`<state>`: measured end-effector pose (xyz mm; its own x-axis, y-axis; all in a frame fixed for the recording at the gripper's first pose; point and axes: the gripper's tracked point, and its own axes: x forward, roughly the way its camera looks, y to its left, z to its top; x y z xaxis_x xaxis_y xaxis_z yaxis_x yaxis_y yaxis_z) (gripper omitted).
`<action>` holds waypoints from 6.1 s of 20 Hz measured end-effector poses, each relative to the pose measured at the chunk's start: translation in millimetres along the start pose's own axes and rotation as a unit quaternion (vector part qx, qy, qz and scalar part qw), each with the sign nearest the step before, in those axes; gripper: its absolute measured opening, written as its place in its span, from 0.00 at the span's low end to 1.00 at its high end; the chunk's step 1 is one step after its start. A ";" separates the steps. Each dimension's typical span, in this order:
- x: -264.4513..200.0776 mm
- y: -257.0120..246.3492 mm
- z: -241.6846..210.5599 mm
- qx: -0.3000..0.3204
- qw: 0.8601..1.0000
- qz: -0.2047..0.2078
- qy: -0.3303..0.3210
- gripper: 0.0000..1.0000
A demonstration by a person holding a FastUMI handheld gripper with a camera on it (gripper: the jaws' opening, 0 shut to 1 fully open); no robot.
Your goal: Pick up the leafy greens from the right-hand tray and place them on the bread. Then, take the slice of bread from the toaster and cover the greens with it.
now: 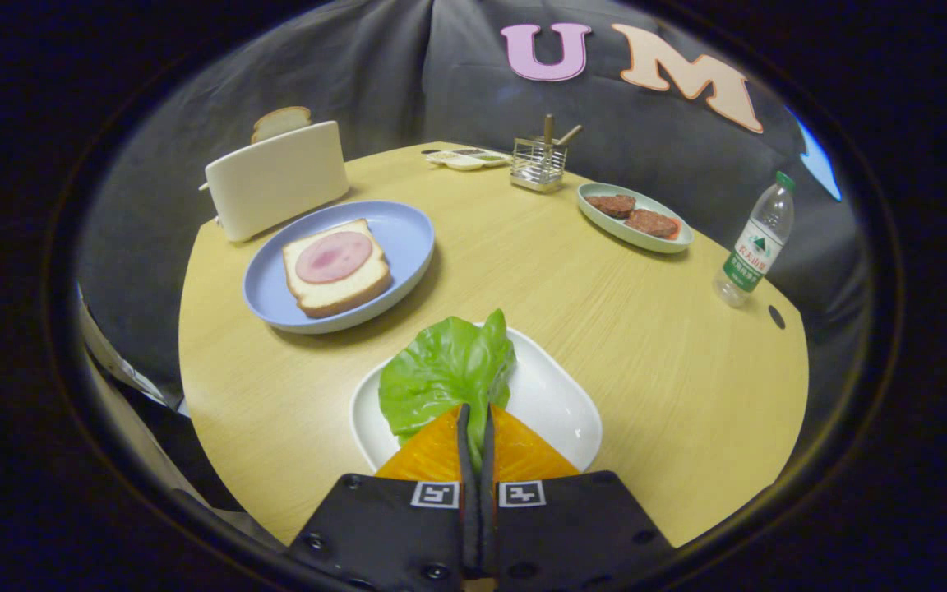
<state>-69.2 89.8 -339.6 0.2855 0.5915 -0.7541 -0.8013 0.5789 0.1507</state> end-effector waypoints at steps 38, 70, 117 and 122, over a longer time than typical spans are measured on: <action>31.3 158.8 158.0 -0.076 0.994 0.058 -0.044 0.06; 62.0 170.4 141.5 -0.079 0.995 0.050 0.021 0.94; 98.1 293.8 371.2 0.185 0.980 0.074 0.000 0.80; 102.6 301.2 368.2 0.202 0.975 0.091 0.013 0.48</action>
<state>-87.8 531.4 -136.2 0.1396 0.6939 -0.7064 -0.5636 0.6423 0.5195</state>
